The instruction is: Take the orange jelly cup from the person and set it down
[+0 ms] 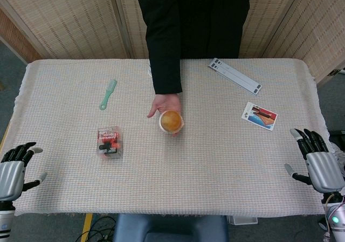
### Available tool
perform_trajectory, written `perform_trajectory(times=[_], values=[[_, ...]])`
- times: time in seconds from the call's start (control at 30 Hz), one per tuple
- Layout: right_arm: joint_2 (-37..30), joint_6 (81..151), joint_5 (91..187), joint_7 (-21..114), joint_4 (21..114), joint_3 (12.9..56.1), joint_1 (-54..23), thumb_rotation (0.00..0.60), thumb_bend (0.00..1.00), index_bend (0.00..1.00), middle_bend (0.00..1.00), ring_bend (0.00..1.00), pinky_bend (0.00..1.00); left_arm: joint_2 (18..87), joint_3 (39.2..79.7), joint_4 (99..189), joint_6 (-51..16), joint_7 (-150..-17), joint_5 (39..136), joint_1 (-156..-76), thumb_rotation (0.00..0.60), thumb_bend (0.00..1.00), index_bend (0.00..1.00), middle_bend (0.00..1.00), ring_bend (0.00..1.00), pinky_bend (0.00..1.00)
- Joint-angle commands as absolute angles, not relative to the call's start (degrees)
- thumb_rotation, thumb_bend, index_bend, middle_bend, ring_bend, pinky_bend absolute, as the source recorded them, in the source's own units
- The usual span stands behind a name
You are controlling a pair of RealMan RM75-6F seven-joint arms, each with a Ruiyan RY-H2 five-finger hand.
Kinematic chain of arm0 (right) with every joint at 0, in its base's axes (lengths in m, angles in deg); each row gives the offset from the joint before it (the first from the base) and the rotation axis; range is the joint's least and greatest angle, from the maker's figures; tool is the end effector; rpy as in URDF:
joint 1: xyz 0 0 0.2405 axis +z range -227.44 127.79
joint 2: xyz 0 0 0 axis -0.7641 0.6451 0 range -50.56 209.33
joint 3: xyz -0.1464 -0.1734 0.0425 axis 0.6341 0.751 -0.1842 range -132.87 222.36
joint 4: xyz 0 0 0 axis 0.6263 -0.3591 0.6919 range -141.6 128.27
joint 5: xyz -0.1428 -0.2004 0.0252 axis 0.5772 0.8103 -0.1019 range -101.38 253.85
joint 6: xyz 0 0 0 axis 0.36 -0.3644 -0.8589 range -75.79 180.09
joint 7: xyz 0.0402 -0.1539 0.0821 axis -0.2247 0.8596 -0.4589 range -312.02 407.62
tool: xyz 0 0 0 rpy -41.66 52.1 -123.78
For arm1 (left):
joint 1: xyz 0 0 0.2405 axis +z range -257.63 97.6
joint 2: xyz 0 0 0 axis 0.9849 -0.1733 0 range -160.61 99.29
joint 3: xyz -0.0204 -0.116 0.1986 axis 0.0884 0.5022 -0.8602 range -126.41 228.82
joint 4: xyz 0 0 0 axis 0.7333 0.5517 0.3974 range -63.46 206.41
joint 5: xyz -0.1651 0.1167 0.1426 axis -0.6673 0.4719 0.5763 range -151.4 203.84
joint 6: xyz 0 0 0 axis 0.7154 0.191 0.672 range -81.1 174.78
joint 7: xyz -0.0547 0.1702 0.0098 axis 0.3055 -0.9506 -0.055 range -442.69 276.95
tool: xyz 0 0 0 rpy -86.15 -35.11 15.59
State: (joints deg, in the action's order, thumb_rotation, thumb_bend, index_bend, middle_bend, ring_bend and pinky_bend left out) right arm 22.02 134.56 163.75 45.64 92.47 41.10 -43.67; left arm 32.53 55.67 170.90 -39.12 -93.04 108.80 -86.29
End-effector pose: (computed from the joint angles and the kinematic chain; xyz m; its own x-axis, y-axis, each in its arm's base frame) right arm -0.2807 -0.2254 0.1295 0.3638 -0.0295 0.9310 -0.9302 -0.0643 0.3615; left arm -0.2759 0.2283 0.1164 0.4526 -0.0359 0.8910 0.8917 0.0181 -0.4522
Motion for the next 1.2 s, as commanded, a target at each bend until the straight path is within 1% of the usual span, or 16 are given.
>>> perform_trajectory(times=[0.03, 0.3, 0.47, 0.57, 0.67, 0.8, 0.87, 1.0, 1.1, 1.2], values=[[22.03, 134.59, 163.72, 45.76, 92.56, 41.11, -43.66, 0.600, 0.29, 0.00, 0.08, 0.01, 0.01, 32.55, 55.69, 170.88, -39.09, -92.99, 108.77, -86.29, 0.600, 0.22, 0.33, 0.23, 0.20, 0.24], [21.85, 133.74, 164.76, 45.66, 92.86, 41.09, -42.62, 0.600, 0.29, 0.00, 0.08, 0.01, 0.01, 32.49, 55.71, 170.86, -39.32, -92.81, 108.79, -86.13, 0.600, 0.22, 0.33, 0.23, 0.20, 0.24], [21.27, 130.02, 166.45, 46.08, 93.80, 39.72, -38.55, 0.600, 0.29, 0.00, 0.08, 0.01, 0.02, 32.40, 55.67, 170.90, -39.30, -92.66, 109.04, -86.16, 0.600, 0.22, 0.33, 0.23, 0.20, 0.24], [20.99, 125.48, 167.16, 47.03, 94.79, 38.23, -34.23, 0.600, 0.29, 0.00, 0.08, 0.01, 0.03, 32.30, 55.54, 170.94, -39.40, -92.51, 109.37, -86.11, 0.600, 0.22, 0.33, 0.23, 0.20, 0.24], [21.14, 119.09, 165.95, 48.54, 96.57, 36.34, -29.16, 0.600, 0.29, 0.00, 0.08, 0.01, 0.04, 31.98, 55.32, 171.24, -39.44, -91.89, 109.46, -85.87, 0.600, 0.22, 0.33, 0.23, 0.20, 0.24], [19.24, 111.25, 162.96, 48.46, 97.05, 32.49, -21.50, 0.600, 0.29, 0.00, 0.08, 0.01, 0.05, 31.65, 55.14, 171.39, -39.79, -91.85, 109.43, -85.46, 0.600, 0.22, 0.33, 0.23, 0.20, 0.24], [17.55, 107.29, 160.63, 48.17, 96.10, 30.45, -17.50, 0.600, 0.27, 0.00, 0.08, 0.01, 0.05, 31.59, 55.02, 171.44, -39.90, -91.81, 109.53, -85.32, 0.600, 0.22, 0.33, 0.23, 0.20, 0.24], [13.82, 100.15, 154.93, 48.53, 93.31, 27.32, -10.45, 0.600, 0.20, 0.00, 0.07, 0.01, 0.05, 31.68, 54.82, 171.26, -40.17, -91.50, 109.59, -84.95, 0.600, 0.22, 0.33, 0.23, 0.20, 0.24], [10.49, 95.58, 150.90, 50.29, 90.17, 26.07, -5.51, 0.600, 0.20, 0.00, 0.07, 0.01, 0.05, 31.71, 54.70, 170.94, -40.17, -91.30, 109.33, -84.71, 0.600, 0.22, 0.33, 0.23, 0.20, 0.24], [6.72, 93.05, 147.44, 52.16, 86.52, 25.33, -1.48, 0.600, 0.20, 0.00, 0.07, 0.01, 0.05, 31.76, 54.61, 170.54, -40.16, -90.88, 109.03, -84.45, 0.600, 0.22, 0.33, 0.23, 0.20, 0.24]])
